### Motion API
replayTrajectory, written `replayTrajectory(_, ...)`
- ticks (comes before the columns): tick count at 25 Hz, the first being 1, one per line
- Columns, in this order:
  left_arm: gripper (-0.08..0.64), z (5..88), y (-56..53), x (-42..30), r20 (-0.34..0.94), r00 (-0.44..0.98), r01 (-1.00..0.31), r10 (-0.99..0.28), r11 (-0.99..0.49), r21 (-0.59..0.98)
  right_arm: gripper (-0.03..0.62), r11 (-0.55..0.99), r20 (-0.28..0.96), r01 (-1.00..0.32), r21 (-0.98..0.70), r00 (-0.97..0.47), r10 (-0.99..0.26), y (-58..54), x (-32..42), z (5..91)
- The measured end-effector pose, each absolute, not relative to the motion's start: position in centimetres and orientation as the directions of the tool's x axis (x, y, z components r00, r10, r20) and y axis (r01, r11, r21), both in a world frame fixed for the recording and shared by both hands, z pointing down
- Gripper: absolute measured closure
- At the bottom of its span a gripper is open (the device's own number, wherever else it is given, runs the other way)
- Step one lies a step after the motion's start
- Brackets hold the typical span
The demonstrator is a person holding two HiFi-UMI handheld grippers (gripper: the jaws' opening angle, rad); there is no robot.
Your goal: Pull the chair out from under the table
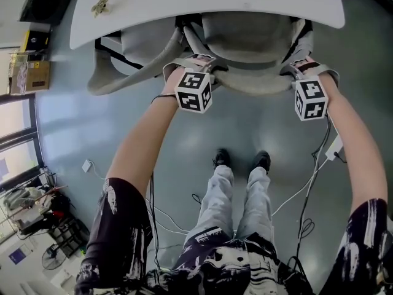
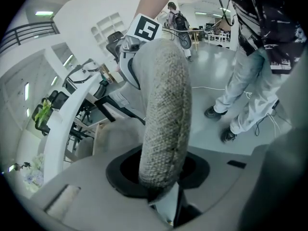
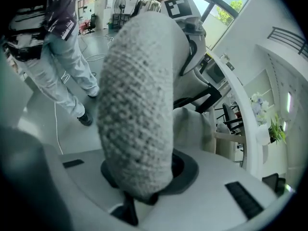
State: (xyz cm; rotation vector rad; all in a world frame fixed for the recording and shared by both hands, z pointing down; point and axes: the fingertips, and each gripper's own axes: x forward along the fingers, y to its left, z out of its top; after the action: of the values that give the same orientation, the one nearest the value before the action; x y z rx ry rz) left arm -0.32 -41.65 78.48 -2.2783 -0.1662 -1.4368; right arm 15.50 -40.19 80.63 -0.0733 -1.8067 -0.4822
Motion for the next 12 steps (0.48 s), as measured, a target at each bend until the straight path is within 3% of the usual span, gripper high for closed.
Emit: replayTrajectory(12,0.469,79.4,-28.6,-2.3,0.904,0.419,0.388,-0.085,-0.883,-0.263,0.528,0.910,0.945,0.326,0.254,-0.286,-0.161,-27.5,13.5,81.6)
